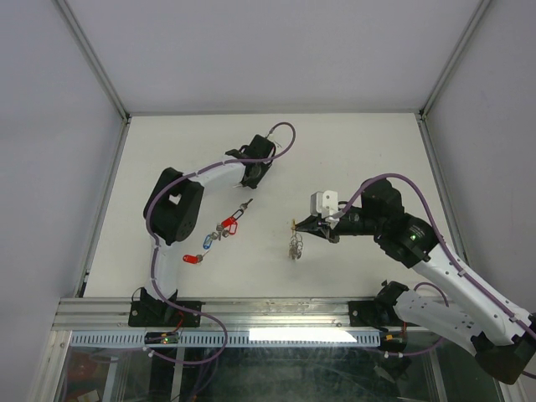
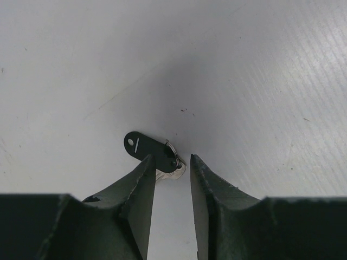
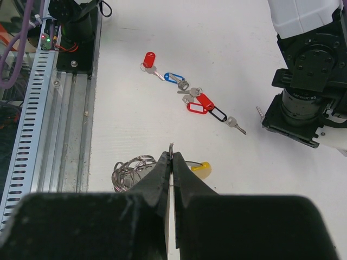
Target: Put the keys on the keyring
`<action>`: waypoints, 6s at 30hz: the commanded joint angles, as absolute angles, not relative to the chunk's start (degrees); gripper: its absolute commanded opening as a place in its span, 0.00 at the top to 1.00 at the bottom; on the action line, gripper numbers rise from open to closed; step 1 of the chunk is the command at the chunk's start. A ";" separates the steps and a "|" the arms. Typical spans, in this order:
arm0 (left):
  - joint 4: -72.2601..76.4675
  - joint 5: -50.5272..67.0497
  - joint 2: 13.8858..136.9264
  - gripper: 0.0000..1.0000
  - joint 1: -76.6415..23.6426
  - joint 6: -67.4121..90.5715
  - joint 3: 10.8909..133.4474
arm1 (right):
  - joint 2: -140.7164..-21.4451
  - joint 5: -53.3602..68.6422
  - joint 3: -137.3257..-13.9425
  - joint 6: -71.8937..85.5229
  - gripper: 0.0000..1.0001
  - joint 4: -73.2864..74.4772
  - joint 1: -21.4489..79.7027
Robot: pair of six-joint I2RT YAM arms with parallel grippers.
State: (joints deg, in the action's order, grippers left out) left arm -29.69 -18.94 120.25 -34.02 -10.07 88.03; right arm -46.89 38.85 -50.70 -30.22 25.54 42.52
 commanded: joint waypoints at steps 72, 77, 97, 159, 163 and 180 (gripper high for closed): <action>-9.15 46.49 62.92 1.00 -35.92 -22.43 67.90 | -57.03 70.42 -54.59 1.29 1.00 -7.38 28.82; -9.78 44.78 61.18 1.00 -38.76 -23.37 68.07 | -57.39 68.87 -54.52 6.92 1.00 -11.46 29.09; -9.59 43.57 58.81 1.00 -42.57 -24.35 67.36 | -54.45 65.82 -48.94 19.59 1.00 -26.23 31.17; -7.49 49.95 57.65 1.00 -42.80 -22.79 66.36 | -55.21 53.54 -44.96 32.26 1.00 -41.79 32.53; -7.50 50.34 57.66 1.00 -42.74 -22.76 66.44 | -54.93 52.77 -44.68 32.34 1.00 -41.86 32.45; -8.13 50.77 57.66 1.00 -42.78 -22.76 66.56 | -53.82 51.18 -43.47 34.03 1.00 -45.29 32.06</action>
